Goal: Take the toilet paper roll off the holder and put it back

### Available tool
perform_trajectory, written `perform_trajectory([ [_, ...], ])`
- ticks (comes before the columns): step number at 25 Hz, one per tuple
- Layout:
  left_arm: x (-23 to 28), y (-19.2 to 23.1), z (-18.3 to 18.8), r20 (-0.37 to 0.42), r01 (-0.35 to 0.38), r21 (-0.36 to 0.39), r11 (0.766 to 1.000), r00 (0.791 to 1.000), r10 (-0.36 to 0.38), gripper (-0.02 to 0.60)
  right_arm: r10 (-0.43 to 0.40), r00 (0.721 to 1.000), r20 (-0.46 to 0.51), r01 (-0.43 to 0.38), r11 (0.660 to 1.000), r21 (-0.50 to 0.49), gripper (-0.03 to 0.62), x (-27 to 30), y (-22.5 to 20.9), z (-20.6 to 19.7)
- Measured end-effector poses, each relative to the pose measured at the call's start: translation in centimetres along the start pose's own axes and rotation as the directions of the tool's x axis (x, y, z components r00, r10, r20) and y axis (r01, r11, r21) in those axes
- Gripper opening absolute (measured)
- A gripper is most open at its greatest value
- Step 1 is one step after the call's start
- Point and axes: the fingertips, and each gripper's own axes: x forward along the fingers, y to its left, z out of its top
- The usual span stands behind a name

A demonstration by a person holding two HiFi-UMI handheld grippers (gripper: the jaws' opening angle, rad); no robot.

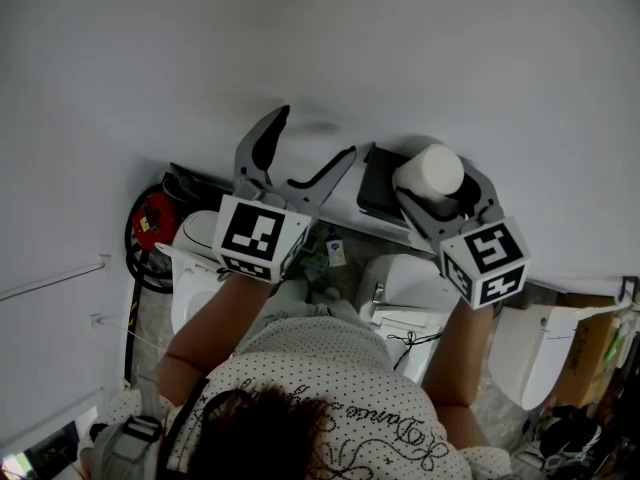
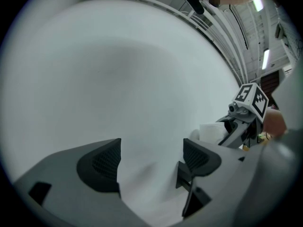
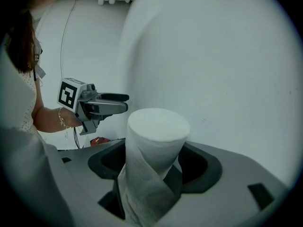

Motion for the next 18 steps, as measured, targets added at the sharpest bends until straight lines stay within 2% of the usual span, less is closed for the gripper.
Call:
perform_trajectory([
  [10,0.3,-0.2,0.5,0.001,0.004,0.008,1.000,1.000,-0.004,0.402,0.008,0.995,0.098,-0.013,0.999,0.048,0.354,-0.9,-0.5,1.6],
  [18,0.2,-0.3,1.1,0.010,0.010,0.011,1.000,1.000,-0.010,0.402,0.000,0.976,0.216,-0.016,0.997,0.072,0.341,-2.3,-0.8,4.2],
])
